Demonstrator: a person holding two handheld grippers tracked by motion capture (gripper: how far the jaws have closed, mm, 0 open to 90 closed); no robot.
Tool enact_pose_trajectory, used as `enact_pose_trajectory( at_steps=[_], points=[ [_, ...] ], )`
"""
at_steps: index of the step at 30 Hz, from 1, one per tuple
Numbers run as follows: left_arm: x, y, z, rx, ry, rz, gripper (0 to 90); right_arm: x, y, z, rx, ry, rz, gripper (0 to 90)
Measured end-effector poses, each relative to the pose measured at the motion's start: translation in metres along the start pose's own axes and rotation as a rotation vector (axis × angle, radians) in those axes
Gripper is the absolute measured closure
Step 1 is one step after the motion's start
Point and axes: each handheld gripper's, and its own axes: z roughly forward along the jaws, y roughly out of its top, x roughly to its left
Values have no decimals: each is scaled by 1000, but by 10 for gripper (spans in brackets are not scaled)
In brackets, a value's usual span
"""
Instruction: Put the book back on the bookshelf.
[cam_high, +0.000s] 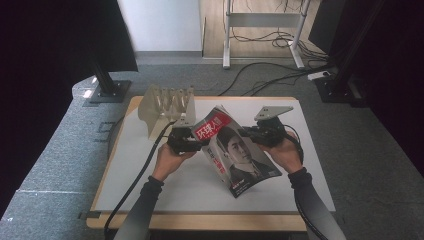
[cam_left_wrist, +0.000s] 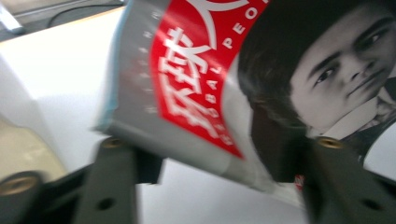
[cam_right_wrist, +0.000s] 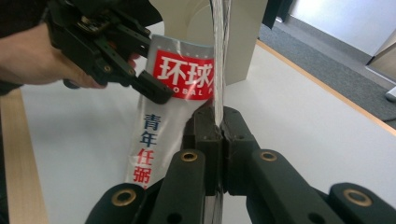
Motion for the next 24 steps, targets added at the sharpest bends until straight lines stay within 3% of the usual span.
enact_pose_trajectory(
  at_steps=[8, 17, 24],
  points=[
    [-7, 13, -10, 27, 19, 32, 632, -6, -1, 4, 21, -28, 3, 854],
    [-16, 29, -29, -6, 39, 70, 717, -13, -2, 3, 12, -69, 2, 854],
    [-28, 46, -46, -49, 69, 160, 772, -20, -6, 2, -12, -98, 21, 854]
  ],
)
